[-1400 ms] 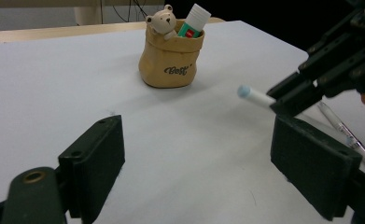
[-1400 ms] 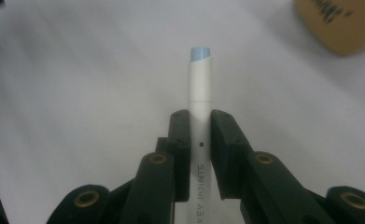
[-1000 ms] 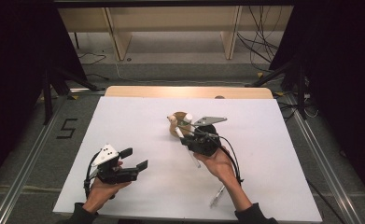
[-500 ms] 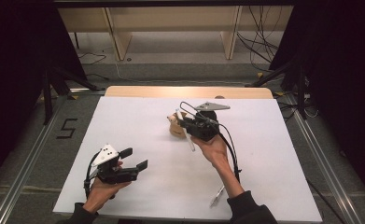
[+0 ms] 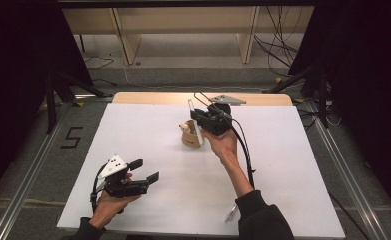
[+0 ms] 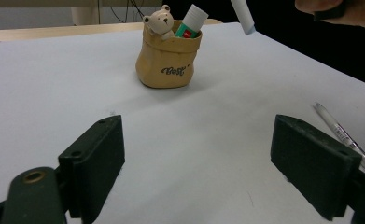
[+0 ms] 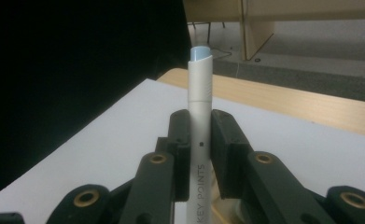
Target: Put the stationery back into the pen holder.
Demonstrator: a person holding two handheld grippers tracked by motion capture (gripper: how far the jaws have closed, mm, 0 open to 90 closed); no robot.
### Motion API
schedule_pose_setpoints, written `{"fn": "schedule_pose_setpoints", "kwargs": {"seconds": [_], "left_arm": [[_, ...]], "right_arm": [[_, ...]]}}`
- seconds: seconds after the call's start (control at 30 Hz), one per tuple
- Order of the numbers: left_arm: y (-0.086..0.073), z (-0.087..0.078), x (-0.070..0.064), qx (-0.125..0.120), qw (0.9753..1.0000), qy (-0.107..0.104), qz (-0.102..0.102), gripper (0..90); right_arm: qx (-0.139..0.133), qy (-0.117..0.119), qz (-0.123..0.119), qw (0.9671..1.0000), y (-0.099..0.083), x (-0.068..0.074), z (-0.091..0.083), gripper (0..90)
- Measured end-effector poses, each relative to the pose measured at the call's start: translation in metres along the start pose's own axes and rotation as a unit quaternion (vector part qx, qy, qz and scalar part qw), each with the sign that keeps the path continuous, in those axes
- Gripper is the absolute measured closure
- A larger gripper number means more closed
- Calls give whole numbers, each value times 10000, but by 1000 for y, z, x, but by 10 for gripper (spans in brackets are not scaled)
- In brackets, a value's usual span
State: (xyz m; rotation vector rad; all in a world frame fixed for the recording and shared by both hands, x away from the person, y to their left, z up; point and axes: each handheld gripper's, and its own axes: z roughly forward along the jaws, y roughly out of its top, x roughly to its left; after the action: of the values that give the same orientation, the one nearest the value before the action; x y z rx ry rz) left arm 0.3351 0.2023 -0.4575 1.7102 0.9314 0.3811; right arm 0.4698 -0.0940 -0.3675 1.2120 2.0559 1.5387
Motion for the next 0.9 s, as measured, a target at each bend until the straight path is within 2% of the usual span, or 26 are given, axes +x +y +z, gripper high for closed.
{"fn": "schedule_pose_setpoints", "kwargs": {"seconds": [0.43, 0.6, 0.7, 0.9], "left_arm": [[0, 0, 0, 14, 10000, -31, 14, 170], [0, 0, -1, 9, 10000, -31, 9, 170], [0, 0, -1, 19, 10000, -33, 16, 170], [0, 0, -1, 9, 10000, -36, 1, 170]], "right_arm": [[-237, -160, 146, 9995, 20, -8, 16, 792], [-273, -208, 72, 9994, 24, -6, 22, 792], [-335, -150, 241, 9990, 26, -8, 25, 792], [-375, -259, 320, 9984, 27, -12, 32, 792]]}}
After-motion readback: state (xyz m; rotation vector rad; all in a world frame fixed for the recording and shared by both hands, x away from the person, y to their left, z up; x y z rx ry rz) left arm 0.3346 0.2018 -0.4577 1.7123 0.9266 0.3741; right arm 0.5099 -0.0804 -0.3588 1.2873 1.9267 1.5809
